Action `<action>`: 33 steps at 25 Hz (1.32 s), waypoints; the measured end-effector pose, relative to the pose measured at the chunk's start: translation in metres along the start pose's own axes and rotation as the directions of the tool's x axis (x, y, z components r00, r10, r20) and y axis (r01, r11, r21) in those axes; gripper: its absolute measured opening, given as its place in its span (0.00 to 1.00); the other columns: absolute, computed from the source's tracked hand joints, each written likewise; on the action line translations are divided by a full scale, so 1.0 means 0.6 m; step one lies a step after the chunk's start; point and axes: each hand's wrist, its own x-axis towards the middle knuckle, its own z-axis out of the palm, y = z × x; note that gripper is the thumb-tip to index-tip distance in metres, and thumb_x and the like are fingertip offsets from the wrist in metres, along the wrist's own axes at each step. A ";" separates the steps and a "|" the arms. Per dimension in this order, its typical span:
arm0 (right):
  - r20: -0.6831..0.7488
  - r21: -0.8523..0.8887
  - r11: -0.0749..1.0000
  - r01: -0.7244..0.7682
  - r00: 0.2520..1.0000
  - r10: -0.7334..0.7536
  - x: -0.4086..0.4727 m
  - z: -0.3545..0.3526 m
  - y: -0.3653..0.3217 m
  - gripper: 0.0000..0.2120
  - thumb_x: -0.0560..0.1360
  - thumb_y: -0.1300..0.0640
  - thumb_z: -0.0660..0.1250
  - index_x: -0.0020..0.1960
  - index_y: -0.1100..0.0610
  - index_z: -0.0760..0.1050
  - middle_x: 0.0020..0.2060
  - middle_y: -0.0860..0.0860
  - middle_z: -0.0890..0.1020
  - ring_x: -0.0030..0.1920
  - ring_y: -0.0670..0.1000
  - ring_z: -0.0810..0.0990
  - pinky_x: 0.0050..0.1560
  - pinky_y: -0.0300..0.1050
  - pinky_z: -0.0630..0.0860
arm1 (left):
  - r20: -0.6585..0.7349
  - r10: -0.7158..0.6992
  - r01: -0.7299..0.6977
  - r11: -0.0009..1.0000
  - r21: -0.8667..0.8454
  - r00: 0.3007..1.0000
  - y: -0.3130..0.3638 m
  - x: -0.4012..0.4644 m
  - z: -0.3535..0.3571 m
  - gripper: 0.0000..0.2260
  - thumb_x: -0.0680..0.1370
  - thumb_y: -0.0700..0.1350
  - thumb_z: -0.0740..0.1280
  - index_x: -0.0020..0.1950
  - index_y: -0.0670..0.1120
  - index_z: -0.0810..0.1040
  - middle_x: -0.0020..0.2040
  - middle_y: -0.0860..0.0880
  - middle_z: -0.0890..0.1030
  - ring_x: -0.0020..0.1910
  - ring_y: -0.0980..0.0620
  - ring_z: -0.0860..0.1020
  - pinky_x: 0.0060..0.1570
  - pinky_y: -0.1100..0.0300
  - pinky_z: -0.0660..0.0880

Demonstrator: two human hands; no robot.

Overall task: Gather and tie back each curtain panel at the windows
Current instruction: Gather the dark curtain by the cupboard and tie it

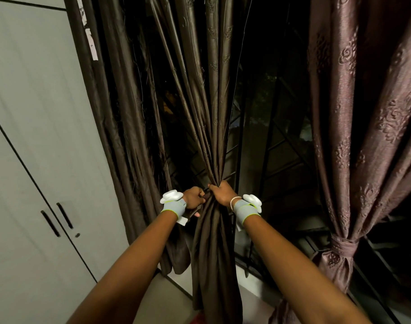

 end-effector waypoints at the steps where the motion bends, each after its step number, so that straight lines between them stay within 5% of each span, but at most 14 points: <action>1: -0.010 -0.007 1.000 0.002 1.000 -0.002 -0.006 -0.001 -0.006 0.20 0.76 0.50 0.63 0.61 0.62 0.77 0.57 0.61 0.81 0.61 0.60 0.78 0.62 0.51 0.74 | -0.007 -0.004 0.004 1.000 0.023 1.000 0.004 0.000 0.002 0.05 0.78 0.39 0.63 0.51 0.40 0.76 0.54 0.36 0.80 0.51 0.38 0.81 0.51 0.44 0.80; 7: -0.044 -0.019 0.999 0.040 0.998 -0.041 -0.020 -0.003 -0.018 0.17 0.77 0.57 0.63 0.62 0.65 0.76 0.59 0.63 0.80 0.61 0.60 0.77 0.62 0.48 0.73 | -0.210 -0.052 0.101 0.969 0.227 0.976 0.020 -0.007 0.020 0.18 0.79 0.50 0.63 0.62 0.37 0.72 0.62 0.37 0.76 0.62 0.36 0.75 0.58 0.51 0.72; 11: -0.040 -0.013 1.000 0.026 0.999 -0.027 -0.012 -0.004 -0.011 0.16 0.77 0.57 0.62 0.60 0.64 0.78 0.57 0.63 0.81 0.59 0.60 0.79 0.61 0.51 0.74 | 0.044 0.052 -0.057 0.993 0.107 0.998 0.027 0.011 0.024 0.07 0.77 0.35 0.62 0.47 0.30 0.75 0.44 0.39 0.77 0.48 0.47 0.75 0.38 0.65 0.73; 13: -0.056 0.015 1.000 0.015 0.998 -0.015 -0.010 -0.006 -0.012 0.15 0.77 0.58 0.62 0.59 0.64 0.78 0.56 0.63 0.81 0.59 0.61 0.79 0.61 0.53 0.74 | 0.133 0.101 -0.103 0.995 0.011 0.986 0.035 0.001 0.023 0.06 0.74 0.30 0.65 0.50 0.30 0.76 0.43 0.44 0.76 0.47 0.52 0.72 0.33 0.75 0.69; 15: -0.075 0.047 0.999 0.010 0.997 -0.007 -0.012 -0.004 -0.015 0.14 0.76 0.59 0.62 0.57 0.65 0.78 0.55 0.64 0.81 0.57 0.61 0.79 0.61 0.54 0.74 | 0.142 0.177 -0.161 0.980 -0.119 0.974 0.030 0.000 0.030 0.18 0.71 0.31 0.72 0.60 0.32 0.75 0.51 0.43 0.79 0.51 0.52 0.75 0.46 0.71 0.73; 20: -0.042 0.037 0.999 -0.021 0.999 0.023 -0.008 0.006 -0.008 0.23 0.69 0.48 0.61 0.54 0.64 0.78 0.49 0.59 0.81 0.50 0.57 0.79 0.59 0.54 0.76 | 0.059 0.176 -0.162 0.968 -0.193 0.983 0.030 0.015 0.028 0.30 0.62 0.48 0.79 0.60 0.36 0.78 0.56 0.43 0.82 0.55 0.48 0.80 0.59 0.56 0.77; 25: 0.034 0.069 0.996 -0.047 0.998 0.045 -0.018 -0.009 -0.017 0.21 0.76 0.47 0.65 0.61 0.62 0.77 0.54 0.57 0.82 0.56 0.56 0.80 0.62 0.51 0.75 | 0.043 0.227 -0.217 0.961 -0.174 0.973 0.032 0.018 0.029 0.26 0.71 0.33 0.73 0.68 0.34 0.70 0.65 0.38 0.76 0.65 0.44 0.74 0.68 0.54 0.69; 28: 0.235 0.098 0.994 -0.044 0.972 0.020 -0.045 -0.039 -0.025 0.29 0.72 0.37 0.67 0.65 0.55 0.75 0.59 0.53 0.81 0.60 0.53 0.79 0.65 0.50 0.74 | 0.037 0.312 -0.306 0.946 -0.109 0.949 0.022 0.035 0.038 0.27 0.73 0.37 0.72 0.71 0.38 0.69 0.70 0.41 0.73 0.71 0.46 0.69 0.73 0.48 0.63; 30: 0.347 0.227 0.964 -0.136 0.937 0.050 -0.060 -0.062 -0.017 0.23 0.73 0.42 0.69 0.63 0.52 0.74 0.57 0.51 0.82 0.60 0.51 0.80 0.62 0.47 0.76 | 0.024 0.292 -0.286 0.948 -0.139 0.956 0.019 0.036 0.045 0.23 0.74 0.36 0.71 0.69 0.38 0.73 0.67 0.40 0.75 0.69 0.45 0.72 0.71 0.49 0.66; 33: 0.314 0.312 0.931 -0.187 0.946 0.084 -0.074 -0.081 -0.007 0.08 0.73 0.56 0.71 0.49 0.47 0.74 0.44 0.51 0.82 0.49 0.50 0.79 0.52 0.46 0.76 | 0.008 0.290 -0.282 0.937 -0.207 0.957 0.014 0.042 0.058 0.23 0.71 0.35 0.73 0.66 0.35 0.74 0.64 0.37 0.77 0.65 0.42 0.75 0.68 0.50 0.69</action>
